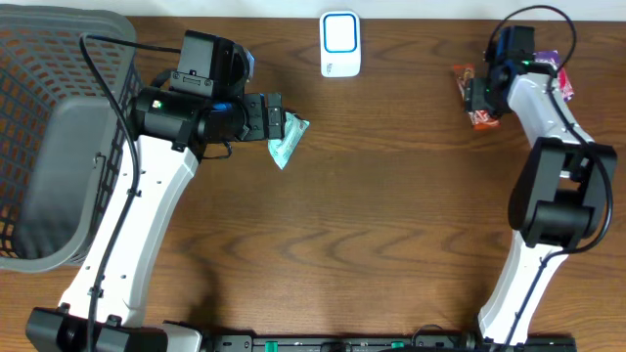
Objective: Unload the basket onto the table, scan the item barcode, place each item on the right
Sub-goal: 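Carry the red bar to the right beside the scanned items, then release the red bar and raise the right gripper away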
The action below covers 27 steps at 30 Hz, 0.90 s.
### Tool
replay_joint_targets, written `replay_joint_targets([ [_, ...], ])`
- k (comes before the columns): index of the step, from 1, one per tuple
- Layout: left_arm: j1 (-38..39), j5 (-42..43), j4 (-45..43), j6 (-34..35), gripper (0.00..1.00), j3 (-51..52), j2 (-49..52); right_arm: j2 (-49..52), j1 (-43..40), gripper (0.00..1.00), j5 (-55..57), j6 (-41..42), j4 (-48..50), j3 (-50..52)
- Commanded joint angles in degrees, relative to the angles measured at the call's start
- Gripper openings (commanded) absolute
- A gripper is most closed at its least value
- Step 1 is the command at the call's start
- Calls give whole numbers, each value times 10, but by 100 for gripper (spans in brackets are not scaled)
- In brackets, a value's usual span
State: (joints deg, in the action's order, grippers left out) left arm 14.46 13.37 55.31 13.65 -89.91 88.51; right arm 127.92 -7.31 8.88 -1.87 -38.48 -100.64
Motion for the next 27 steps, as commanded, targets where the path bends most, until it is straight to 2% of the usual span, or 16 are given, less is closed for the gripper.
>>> replay_joint_targets([
  [1, 0, -2, 1, -3, 98, -4, 2, -67, -2, 86, -18, 52, -3, -6],
  [6, 0, -2, 1, -3, 98, -4, 2, -168, 12, 88, -138, 83, -2, -6],
  [8, 0, -2, 1, -3, 98, -4, 2, -200, 19, 99, -204, 83, -2, -6],
  [16, 0, -2, 1, -3, 98, -4, 2, -236, 72, 99, -430, 87, -25, -6],
  [22, 0, -2, 1, -3, 98, -4, 2, -219, 142, 99, -402, 87, -53, -5],
  [27, 0, -2, 1, -3, 98, -4, 2, -217, 191, 99, -334, 87, -67, -5],
])
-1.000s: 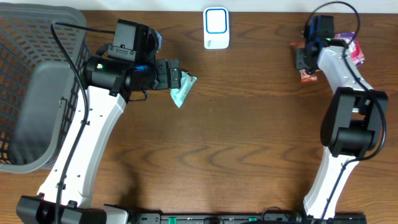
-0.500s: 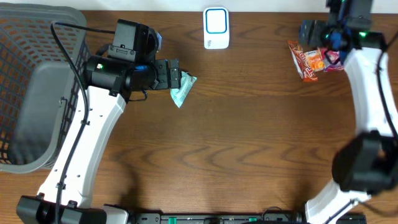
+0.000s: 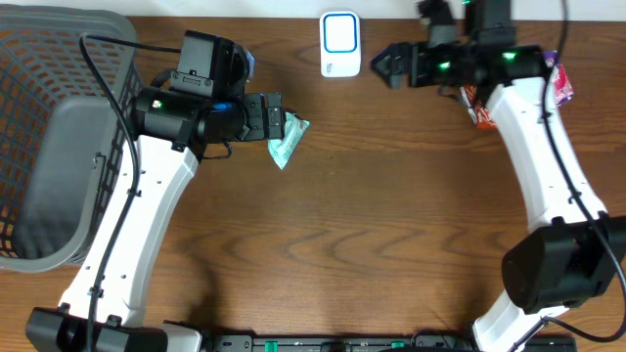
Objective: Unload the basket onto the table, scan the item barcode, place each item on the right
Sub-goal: 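Release the red bar and raise the right gripper away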
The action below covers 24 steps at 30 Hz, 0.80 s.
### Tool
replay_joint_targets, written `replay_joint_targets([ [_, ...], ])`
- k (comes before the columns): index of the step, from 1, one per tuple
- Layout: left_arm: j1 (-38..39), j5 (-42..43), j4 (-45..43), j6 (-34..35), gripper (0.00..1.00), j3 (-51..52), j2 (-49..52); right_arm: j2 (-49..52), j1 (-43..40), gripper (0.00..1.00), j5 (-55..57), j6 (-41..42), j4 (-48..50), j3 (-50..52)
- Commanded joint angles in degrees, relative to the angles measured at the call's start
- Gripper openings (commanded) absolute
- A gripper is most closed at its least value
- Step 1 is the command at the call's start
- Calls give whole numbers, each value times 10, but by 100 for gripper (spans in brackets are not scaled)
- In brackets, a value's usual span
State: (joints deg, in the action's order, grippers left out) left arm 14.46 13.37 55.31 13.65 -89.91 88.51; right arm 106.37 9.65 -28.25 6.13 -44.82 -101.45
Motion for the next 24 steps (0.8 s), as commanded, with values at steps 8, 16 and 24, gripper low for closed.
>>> replay_joint_targets([
  [8, 0, -2, 1, -3, 98, -4, 2, -2, 32, 99, 298, 7, -46, 3],
  [16, 0, -2, 1, -3, 98, -4, 2, -2, 4, 99, 374, 7, -172, 3],
  [24, 0, -2, 1, -3, 98, -4, 2, -2, 2, 99, 369, 7, -199, 3],
])
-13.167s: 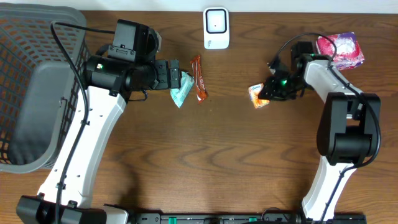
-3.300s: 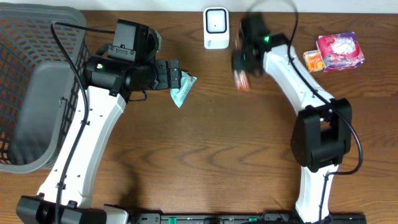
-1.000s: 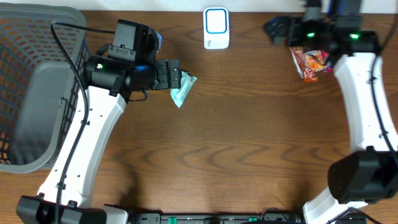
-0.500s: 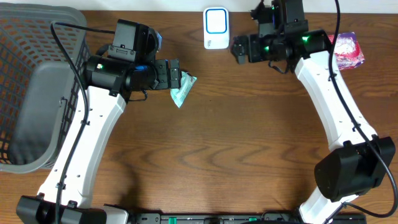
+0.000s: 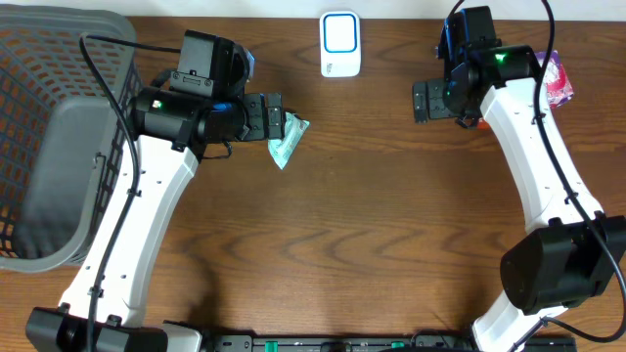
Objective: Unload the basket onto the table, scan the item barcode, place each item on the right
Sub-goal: 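Release the red bar and raise the right gripper away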
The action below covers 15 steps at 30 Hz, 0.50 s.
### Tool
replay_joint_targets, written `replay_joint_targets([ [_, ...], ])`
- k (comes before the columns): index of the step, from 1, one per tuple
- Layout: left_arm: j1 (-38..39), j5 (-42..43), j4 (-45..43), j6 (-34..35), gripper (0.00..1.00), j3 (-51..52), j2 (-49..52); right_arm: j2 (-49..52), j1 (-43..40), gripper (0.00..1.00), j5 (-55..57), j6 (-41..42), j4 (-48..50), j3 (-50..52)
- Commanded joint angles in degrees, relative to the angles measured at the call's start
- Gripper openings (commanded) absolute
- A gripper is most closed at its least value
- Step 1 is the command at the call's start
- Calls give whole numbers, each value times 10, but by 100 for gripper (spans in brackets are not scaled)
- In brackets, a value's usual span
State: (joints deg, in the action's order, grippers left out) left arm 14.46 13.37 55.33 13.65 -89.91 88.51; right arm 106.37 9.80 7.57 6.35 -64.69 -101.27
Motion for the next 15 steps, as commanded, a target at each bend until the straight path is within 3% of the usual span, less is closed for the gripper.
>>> replay_joint_targets([
  [1, 0, -2, 1, -3, 98, -4, 2, -2, 1, 99, 11, 5, 0, 1],
  [8, 0, -2, 1, -2, 98, -4, 2, -2, 1, 99, 11, 5, 0, 1],
  [13, 0, 20, -4, 76, 98, -4, 2, -2, 1, 99, 11, 5, 0, 1],
  [15, 0, 20, -3, 76, 98, -4, 2, -2, 1, 99, 11, 5, 0, 1],
])
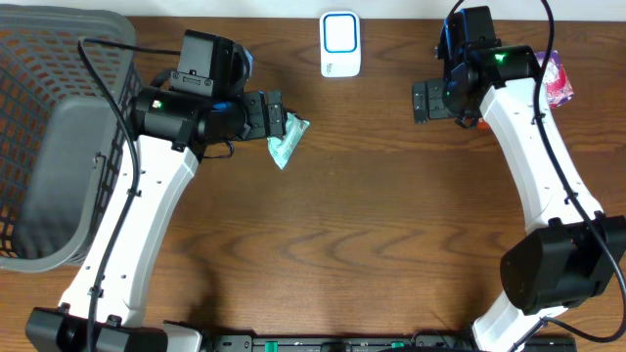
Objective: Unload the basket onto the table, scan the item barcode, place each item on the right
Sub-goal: 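Release the red bar and raise the right gripper away, then grasp the green wipes pack with the left gripper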
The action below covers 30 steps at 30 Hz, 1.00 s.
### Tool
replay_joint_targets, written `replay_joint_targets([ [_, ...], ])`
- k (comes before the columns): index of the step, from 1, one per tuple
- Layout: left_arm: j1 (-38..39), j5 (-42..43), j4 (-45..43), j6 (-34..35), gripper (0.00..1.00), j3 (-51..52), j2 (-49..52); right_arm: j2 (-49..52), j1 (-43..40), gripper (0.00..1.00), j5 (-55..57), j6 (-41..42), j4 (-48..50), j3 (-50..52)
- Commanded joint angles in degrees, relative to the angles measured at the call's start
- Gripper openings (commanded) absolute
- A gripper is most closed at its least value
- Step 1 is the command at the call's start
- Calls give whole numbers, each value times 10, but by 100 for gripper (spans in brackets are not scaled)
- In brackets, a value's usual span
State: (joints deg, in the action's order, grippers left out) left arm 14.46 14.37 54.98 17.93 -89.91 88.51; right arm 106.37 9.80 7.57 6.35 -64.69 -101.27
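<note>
The white scanner with a blue frame stands at the back edge, in the middle. My left gripper is shut on a teal packet, which it holds left of and in front of the scanner; the packet hangs toward the table's front. My right gripper is right of the scanner, pointing left. Its jaws look open with nothing in them. No barcode can be made out on the packet.
A large grey mesh basket fills the left side. A red snack packet lies half under my right arm at the back right. A pink and purple packet lies beyond it near the right edge.
My right gripper was first over the red packet at the back right. Then it was reaching left, open, close to the scanner. After that it was back to the right of the scanner, where it stays. My left gripper held the teal packet in the same place throughout.
</note>
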Motion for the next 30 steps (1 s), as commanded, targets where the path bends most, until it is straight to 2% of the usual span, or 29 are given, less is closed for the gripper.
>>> replay_joint_targets([
  [1, 0, 10, 1, 34, 98, -4, 2, -2, 1, 99, 11, 5, 0, 1],
  [4, 2, 17, 4, 13, 98, -4, 2, -2, 1, 99, 11, 5, 0, 1],
  [8, 10, 16, 0, -115, 98, -3, 18, -2, 1, 99, 11, 5, 0, 1],
  [10, 10, 10, -4, -136, 98, -3, 30, -2, 1, 99, 11, 5, 0, 1],
  [13, 2, -31, -22, -138, 98, -3, 53, -2, 1, 99, 11, 5, 0, 1],
  [16, -16, -30, -47, -138, 98, -3, 80, -2, 1, 99, 11, 5, 0, 1],
  [19, -40, 16, -68, -140, 98, -3, 115, -2, 1, 99, 11, 5, 0, 1],
  [22, -57, 93, -80, -198, 98, -3, 152, -2, 1, 99, 11, 5, 0, 1],
  [24, -61, 107, -87, -214, 99, -3, 176, -2, 1, 99, 11, 5, 0, 1],
  [27, -61, 107, -91, -214, 96, -3, 207, -2, 1, 99, 11, 5, 0, 1],
  [30, -57, 107, -91, -214, 86, -3, 238, -2, 1, 99, 11, 5, 0, 1],
])
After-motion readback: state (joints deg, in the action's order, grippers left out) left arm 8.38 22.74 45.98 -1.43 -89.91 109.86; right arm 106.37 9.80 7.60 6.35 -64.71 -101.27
